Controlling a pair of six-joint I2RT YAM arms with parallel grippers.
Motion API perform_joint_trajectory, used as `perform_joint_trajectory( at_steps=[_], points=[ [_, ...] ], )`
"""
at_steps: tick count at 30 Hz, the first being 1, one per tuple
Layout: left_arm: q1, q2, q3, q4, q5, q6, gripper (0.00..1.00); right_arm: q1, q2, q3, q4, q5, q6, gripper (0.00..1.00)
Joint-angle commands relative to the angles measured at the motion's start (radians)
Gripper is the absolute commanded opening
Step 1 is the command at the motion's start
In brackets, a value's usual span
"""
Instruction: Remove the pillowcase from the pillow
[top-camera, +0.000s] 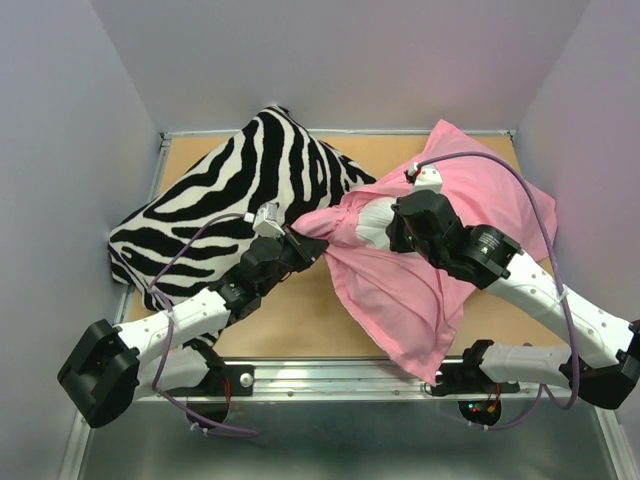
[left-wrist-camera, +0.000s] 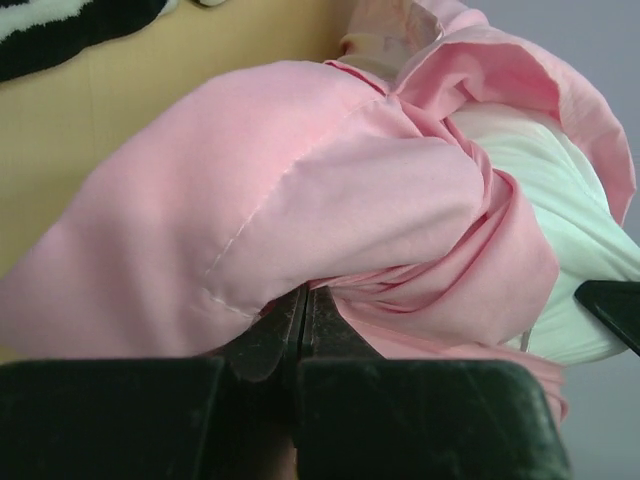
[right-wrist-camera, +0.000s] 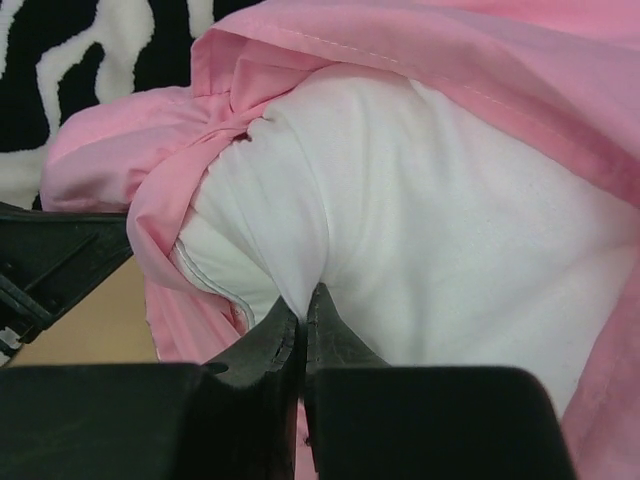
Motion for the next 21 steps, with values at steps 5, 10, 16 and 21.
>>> perform_joint_trajectory(
  at_steps=[5,10,16,21],
  points=[
    [0.147,0.001,-0.078,-0.25,-0.165,0.087,0.0,-0.031,-0.184,0.16,-0.028,0.219,0.003,0.01],
    [0.217,0.025,-0.081,-0.232,-0.133,0.109,0.0,-0.032,-0.229,0.177,-0.058,0.216,0.006,0.01],
    [0.243,0.042,-0.067,-0.206,-0.098,0.129,0.0,-0.031,-0.26,0.202,-0.084,0.205,0.009,0.01],
    [0.233,0.031,-0.001,-0.163,0.02,0.267,0.0,-0.032,-0.191,0.151,0.003,0.043,0.02,0.0]
  ],
)
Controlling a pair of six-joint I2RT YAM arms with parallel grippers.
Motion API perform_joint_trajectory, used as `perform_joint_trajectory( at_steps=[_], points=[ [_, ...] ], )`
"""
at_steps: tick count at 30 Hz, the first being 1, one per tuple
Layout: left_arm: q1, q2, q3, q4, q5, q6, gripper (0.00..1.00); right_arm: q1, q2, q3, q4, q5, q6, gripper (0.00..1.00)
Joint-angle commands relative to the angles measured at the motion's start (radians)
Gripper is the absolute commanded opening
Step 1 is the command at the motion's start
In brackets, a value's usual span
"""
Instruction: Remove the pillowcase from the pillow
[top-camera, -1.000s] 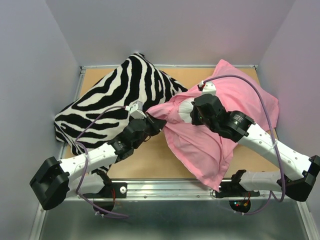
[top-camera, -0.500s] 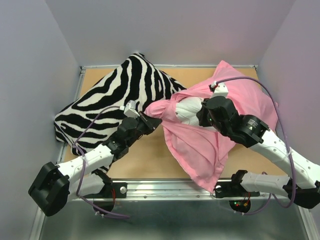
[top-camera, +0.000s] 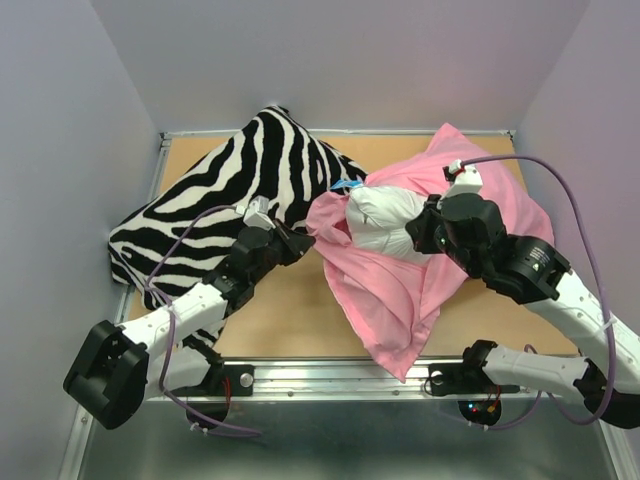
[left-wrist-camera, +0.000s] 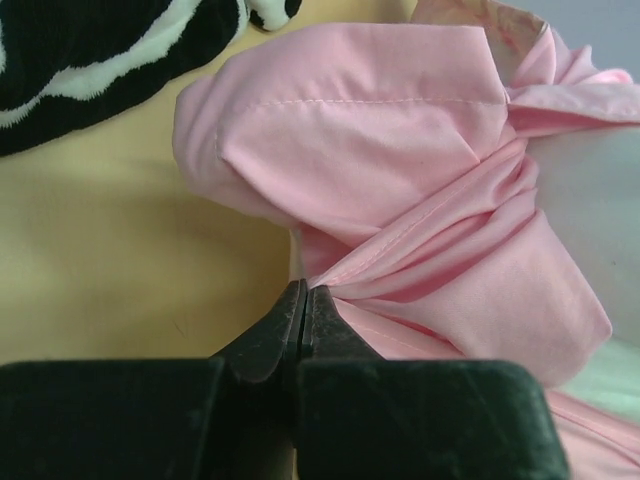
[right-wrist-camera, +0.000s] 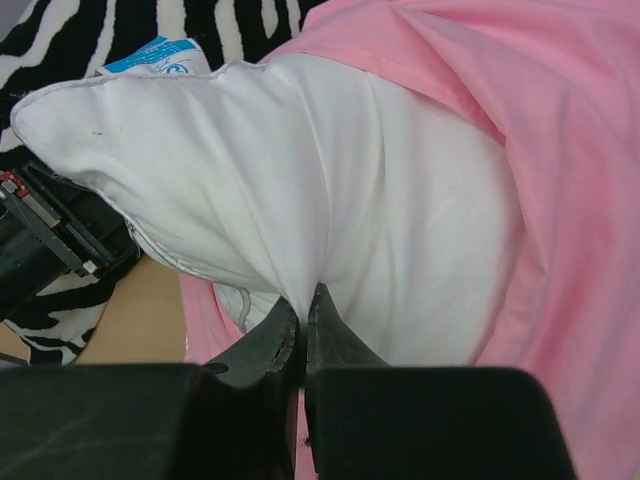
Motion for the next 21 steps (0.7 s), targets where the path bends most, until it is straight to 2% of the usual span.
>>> perform_joint_trajectory(
  at_steps=[1,3,5,6,10,15,19,21],
  points=[
    [0.052,0.008,0.021,-0.141,-0.099,0.209,0.0,-0.027,-0.014,0.084,0.145,0.012,-0.016,0.01],
    [0.027,-0.012,0.07,-0.156,-0.062,0.271,0.02,-0.025,0.059,0.075,0.193,-0.042,-0.022,0.01],
    [-0.034,-0.041,0.126,-0.216,-0.085,0.291,0.11,-0.025,0.121,0.095,0.239,-0.08,-0.024,0.01],
    [-0.055,-0.054,0.142,-0.236,-0.122,0.309,0.25,-0.027,0.147,0.121,0.254,-0.124,-0.024,0.0],
    [-0.146,-0.136,0.217,-0.34,-0.197,0.337,0.48,-0.027,0.245,0.179,0.328,-0.169,-0.026,0.01],
    [-0.264,-0.22,0.308,-0.431,-0.311,0.312,0.52,-0.025,0.349,0.248,0.353,-0.201,-0.029,0.0],
    [-0.432,-0.187,0.358,-0.497,-0.461,0.222,0.54,-0.025,0.377,0.27,0.391,-0.212,-0.024,0.01],
    [-0.477,-0.161,0.363,-0.501,-0.542,0.167,0.54,-0.027,0.385,0.279,0.391,-0.203,-0.027,0.0]
  ],
)
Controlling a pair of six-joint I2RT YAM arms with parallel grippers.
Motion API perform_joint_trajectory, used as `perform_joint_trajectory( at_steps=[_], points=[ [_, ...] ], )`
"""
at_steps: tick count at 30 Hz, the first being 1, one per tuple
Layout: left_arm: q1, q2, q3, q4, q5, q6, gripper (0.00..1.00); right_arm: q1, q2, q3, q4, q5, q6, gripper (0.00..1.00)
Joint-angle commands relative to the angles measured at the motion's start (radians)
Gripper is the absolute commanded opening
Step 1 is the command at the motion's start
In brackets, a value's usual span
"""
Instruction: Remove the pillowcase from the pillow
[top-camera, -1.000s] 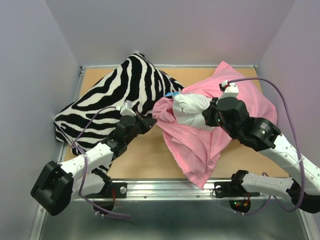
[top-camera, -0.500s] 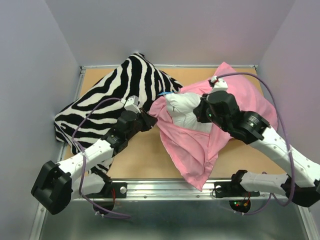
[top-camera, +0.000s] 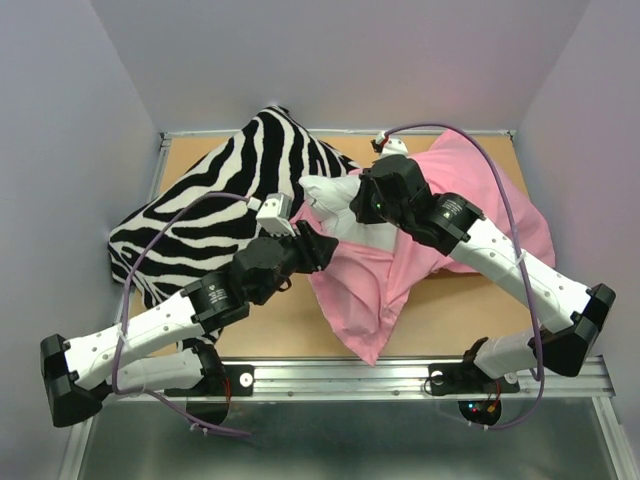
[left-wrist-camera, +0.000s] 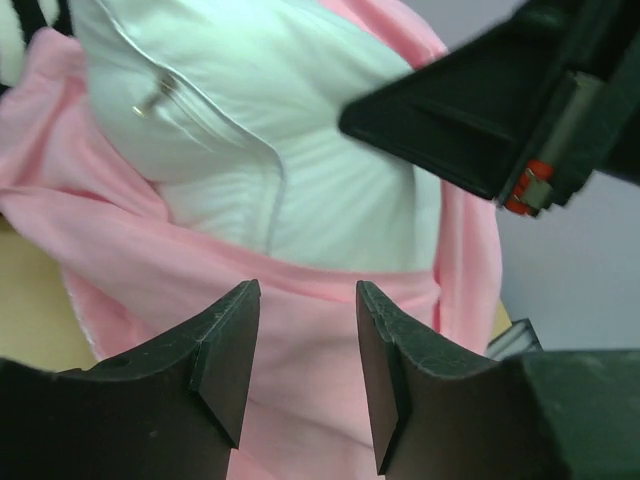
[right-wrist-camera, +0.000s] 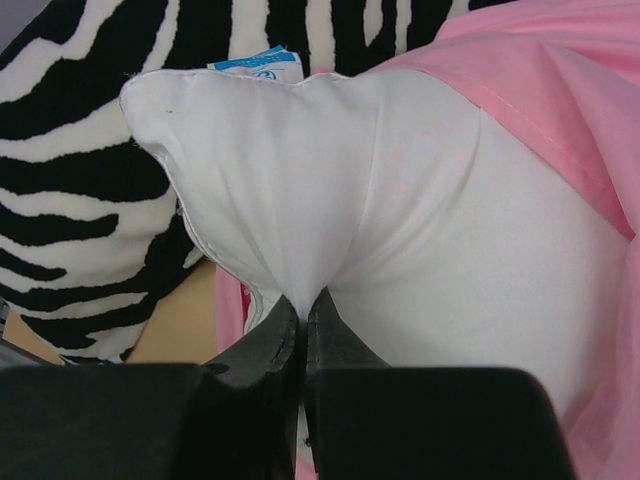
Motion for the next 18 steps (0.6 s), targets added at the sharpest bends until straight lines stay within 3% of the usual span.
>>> perform_joint_trajectory(
  at_steps=[1,3,5,7,11,12,13,15,16,17,18],
  points=[
    [-0.103,0.057,0.032,-0.068,-0.218,-0.118,0.56,0.0,-0.017,0.124,0.17,-0.019,-0.001,0.0],
    [-0.178,0.098,0.032,-0.075,-0.3,-0.21,0.69,0.0,-0.014,0.129,0.17,-0.014,-0.003,0.01],
    [-0.245,0.133,0.033,-0.085,-0.357,-0.276,0.7,-0.002,-0.013,0.128,0.17,-0.014,-0.004,0.0],
    [-0.264,0.153,0.033,-0.099,-0.415,-0.352,0.86,0.0,-0.013,0.122,0.17,-0.013,-0.006,0.01],
    [-0.278,0.181,0.027,-0.09,-0.441,-0.396,0.86,-0.002,-0.017,0.102,0.17,-0.017,0.0,0.01],
    [-0.278,0.184,0.026,-0.087,-0.443,-0.396,0.83,-0.002,-0.017,0.099,0.17,-0.01,0.0,0.01],
    [-0.278,0.189,0.024,-0.081,-0.434,-0.394,0.64,0.0,-0.017,0.098,0.17,-0.007,-0.003,0.01],
    [-0.282,0.207,0.018,-0.075,-0.395,-0.394,0.39,0.0,-0.008,0.107,0.17,0.016,-0.007,0.01],
    [-0.29,0.213,0.015,-0.072,-0.385,-0.396,0.1,-0.002,-0.002,0.127,0.17,0.027,-0.013,0.0],
    [-0.304,0.221,0.009,-0.07,-0.375,-0.411,0.0,0.0,0.006,0.141,0.17,0.039,-0.02,0.01],
    [-0.318,0.231,-0.005,-0.064,-0.355,-0.413,0.0,-0.002,0.027,0.153,0.17,0.073,-0.039,0.01]
  ],
)
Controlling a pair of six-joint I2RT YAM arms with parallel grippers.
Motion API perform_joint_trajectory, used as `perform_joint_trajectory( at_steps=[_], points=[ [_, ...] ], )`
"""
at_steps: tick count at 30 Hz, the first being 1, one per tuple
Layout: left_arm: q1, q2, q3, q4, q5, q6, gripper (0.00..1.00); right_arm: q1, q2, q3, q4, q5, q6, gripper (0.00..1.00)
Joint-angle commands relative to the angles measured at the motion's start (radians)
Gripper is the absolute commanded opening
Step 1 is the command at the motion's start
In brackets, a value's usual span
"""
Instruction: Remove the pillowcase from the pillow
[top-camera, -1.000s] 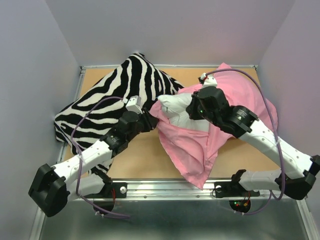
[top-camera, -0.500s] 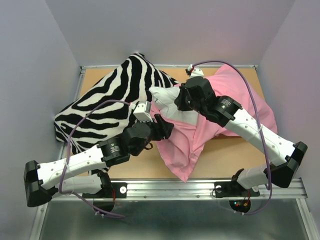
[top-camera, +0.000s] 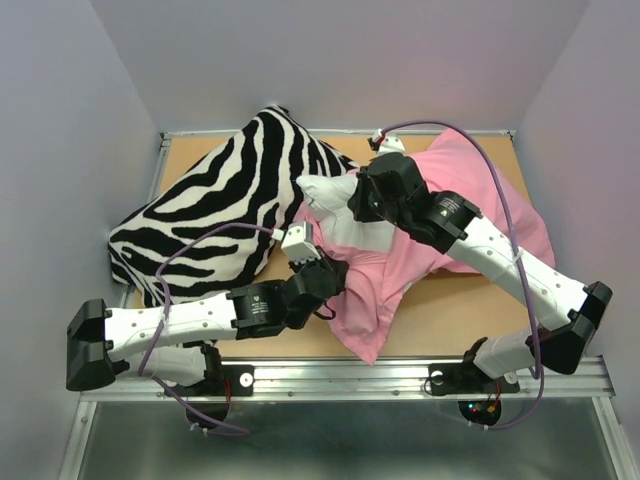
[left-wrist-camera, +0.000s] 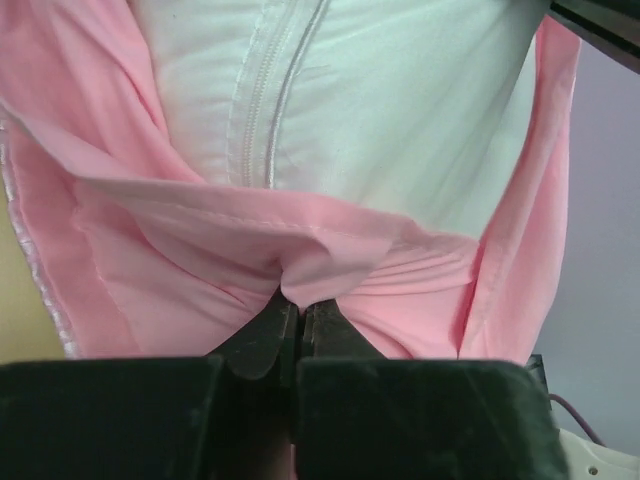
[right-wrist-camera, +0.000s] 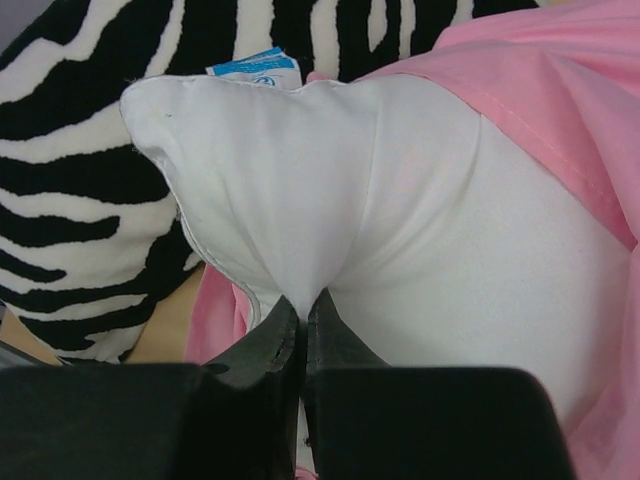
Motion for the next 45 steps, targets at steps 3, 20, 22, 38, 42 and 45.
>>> perform_joint_trajectory(
  at_steps=[3,20,22,38,42,45],
  points=[
    [-0.108,0.048,-0.033,0.038,0.046,-0.036,0.0,-0.001,0.064,0.187,0.154,0.141,-0.078,0.01],
    [-0.444,0.088,-0.165,0.071,0.155,-0.125,0.0,0.001,0.282,0.52,0.131,0.385,-0.278,0.01],
    [-0.467,0.091,-0.173,0.079,0.166,-0.126,0.04,0.001,0.299,0.54,0.128,0.382,-0.288,0.01],
    [-0.476,0.074,-0.266,0.09,0.09,-0.284,0.0,-0.007,0.307,0.626,0.101,0.381,-0.299,0.01],
    [-0.365,0.068,-0.359,0.212,0.144,-0.288,0.0,-0.005,0.218,0.605,0.085,0.375,-0.27,0.01],
    [-0.216,0.048,-0.432,0.415,0.236,-0.173,0.0,-0.005,0.158,0.563,0.082,0.361,-0.246,0.0]
  ],
)
